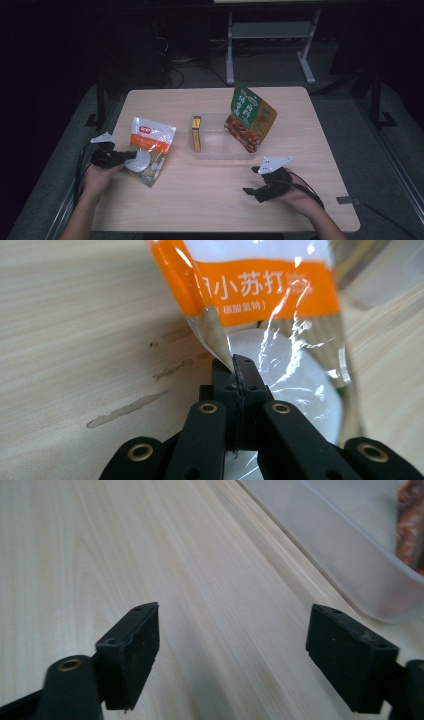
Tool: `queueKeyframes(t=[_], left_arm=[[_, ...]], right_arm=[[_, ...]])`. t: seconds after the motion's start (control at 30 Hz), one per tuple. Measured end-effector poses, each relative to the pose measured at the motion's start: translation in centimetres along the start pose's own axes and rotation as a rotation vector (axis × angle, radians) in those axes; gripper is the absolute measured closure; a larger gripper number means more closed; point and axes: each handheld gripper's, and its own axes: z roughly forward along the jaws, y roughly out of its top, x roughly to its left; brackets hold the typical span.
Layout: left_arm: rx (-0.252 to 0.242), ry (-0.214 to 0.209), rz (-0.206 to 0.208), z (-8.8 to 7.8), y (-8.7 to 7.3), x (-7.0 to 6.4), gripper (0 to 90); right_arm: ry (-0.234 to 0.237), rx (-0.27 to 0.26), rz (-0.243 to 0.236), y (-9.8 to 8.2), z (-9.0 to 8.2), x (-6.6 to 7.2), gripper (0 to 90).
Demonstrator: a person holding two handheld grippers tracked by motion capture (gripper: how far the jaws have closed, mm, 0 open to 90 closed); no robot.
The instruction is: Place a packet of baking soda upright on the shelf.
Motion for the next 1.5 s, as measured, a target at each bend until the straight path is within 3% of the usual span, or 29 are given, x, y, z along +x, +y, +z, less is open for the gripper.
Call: queueKeyframes(t=[0.13,0.2,0.3,0.5,0.73,0.83,0.97,1.13,1.23,1.33,1.5], left_arm=[[-0.082,-0.047,-0.022,-1.6,0.2,-0.4,90.0],[-0.127,-0.066,-0.03,-2.4,0.5,-1.0,90.0],[-0.18,-0.072,-0.008,-3.6,1.1,-2.0,90.0],[-0.241,-0.08,0.039,-5.1,1.9,-4.2,90.0],[-0.285,-0.166,0.079,-6.3,2.1,-7.1,90.0],[-0.285,-0.221,0.092,-6.2,2.1,-8.6,90.0],[-0.267,-0.298,0.106,-5.2,2.1,-10.6,90.0],[-0.241,-0.351,0.149,-3.7,2.5,-12.8,90.0],[-0.227,-0.386,0.154,-2.9,2.7,-13.8,90.0],[-0.208,-0.42,0.165,-1.8,2.8,-14.9,90.0],[-0.184,-0.465,0.169,-0.4,2.8,-16.3,90.0]], right_arm=[[-0.013,0.019,0.043,0.2,-0.3,-0.3,17.0],[0.016,0.036,0.06,0.4,-0.5,-0.4,17.3],[0.059,0.035,0.102,0.6,-0.5,-0.7,17.5],[0.079,0.009,0.081,0.9,-0.7,-0.3,27.8],[0.113,-0.06,0.094,2.0,-1.2,-0.2,35.6],[0.142,-0.097,0.114,2.9,-1.4,0.0,37.4],[0.172,-0.127,0.094,4.2,-1.3,0.3,40.0],[0.212,-0.185,0.078,5.1,-1.5,1.0,39.5],[0.249,-0.234,0.097,5.5,-1.8,1.2,40.6],[0.259,-0.268,0.087,5.8,-2.2,1.3,42.6],[0.282,-0.287,0.092,5.8,-2.2,1.3,47.8]])
